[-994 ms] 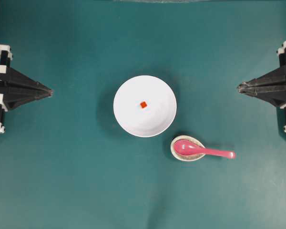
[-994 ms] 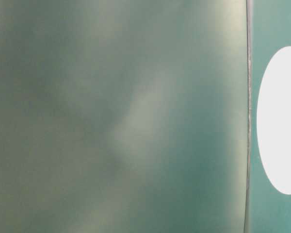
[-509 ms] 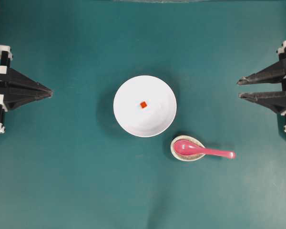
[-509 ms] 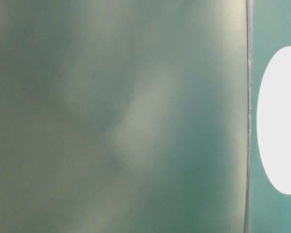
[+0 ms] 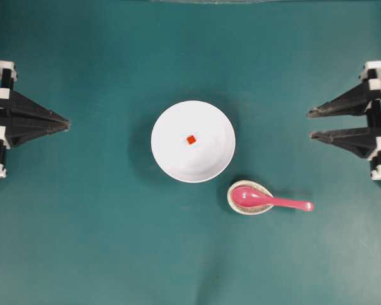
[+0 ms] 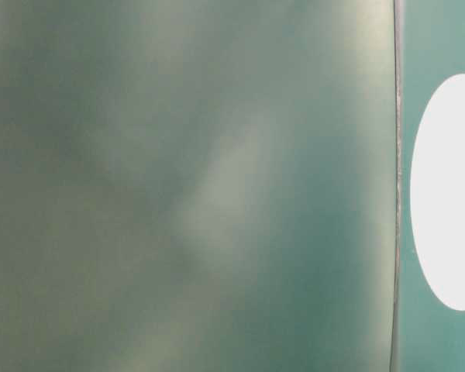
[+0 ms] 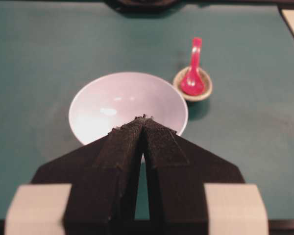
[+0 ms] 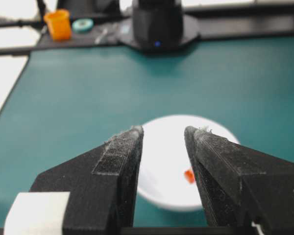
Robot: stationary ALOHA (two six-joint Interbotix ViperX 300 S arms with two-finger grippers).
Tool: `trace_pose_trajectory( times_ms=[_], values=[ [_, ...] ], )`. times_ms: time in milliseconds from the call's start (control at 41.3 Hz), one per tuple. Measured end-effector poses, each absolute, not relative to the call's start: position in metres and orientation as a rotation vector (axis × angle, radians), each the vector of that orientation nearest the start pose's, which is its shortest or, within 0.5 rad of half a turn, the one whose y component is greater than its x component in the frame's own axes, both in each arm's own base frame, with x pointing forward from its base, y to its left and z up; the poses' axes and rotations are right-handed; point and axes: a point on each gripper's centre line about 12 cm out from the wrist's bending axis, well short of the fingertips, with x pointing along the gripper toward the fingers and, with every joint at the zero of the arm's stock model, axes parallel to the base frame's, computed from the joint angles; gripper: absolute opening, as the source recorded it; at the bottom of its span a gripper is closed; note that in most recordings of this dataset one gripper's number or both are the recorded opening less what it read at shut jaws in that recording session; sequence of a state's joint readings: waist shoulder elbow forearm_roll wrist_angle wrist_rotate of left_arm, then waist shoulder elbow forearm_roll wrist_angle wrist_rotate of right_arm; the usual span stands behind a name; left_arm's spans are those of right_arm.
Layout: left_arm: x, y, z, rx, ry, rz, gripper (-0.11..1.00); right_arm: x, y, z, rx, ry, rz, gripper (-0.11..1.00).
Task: Grip the spoon and scoop the red block from the bowl with right arm.
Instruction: 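Move the right gripper open toward the pink spoon handle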
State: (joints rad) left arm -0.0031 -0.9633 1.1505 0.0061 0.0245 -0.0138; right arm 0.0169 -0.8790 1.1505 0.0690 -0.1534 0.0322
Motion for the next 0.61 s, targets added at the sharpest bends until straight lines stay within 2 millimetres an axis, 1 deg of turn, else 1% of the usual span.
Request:
trace_pose_trajectory(
  times_ms=[218, 460, 606],
  values=[
    [0.198, 0.0, 0.265, -0.007, 0.221, 0.0, 0.0, 0.223, 0.012, 0.244, 0.152, 0.178, 0.025, 0.47],
    [0.198, 0.0, 0.265, -0.007, 0.221, 0.0, 0.0, 0.228, 0.031, 0.201, 0.263, 0.205, 0.042, 0.46],
    [0.198, -0.001, 0.265, -0.007, 0.222, -0.002, 0.0, 0.23, 0.042, 0.18, 0.313, 0.202, 0.025, 0.47]
  ],
)
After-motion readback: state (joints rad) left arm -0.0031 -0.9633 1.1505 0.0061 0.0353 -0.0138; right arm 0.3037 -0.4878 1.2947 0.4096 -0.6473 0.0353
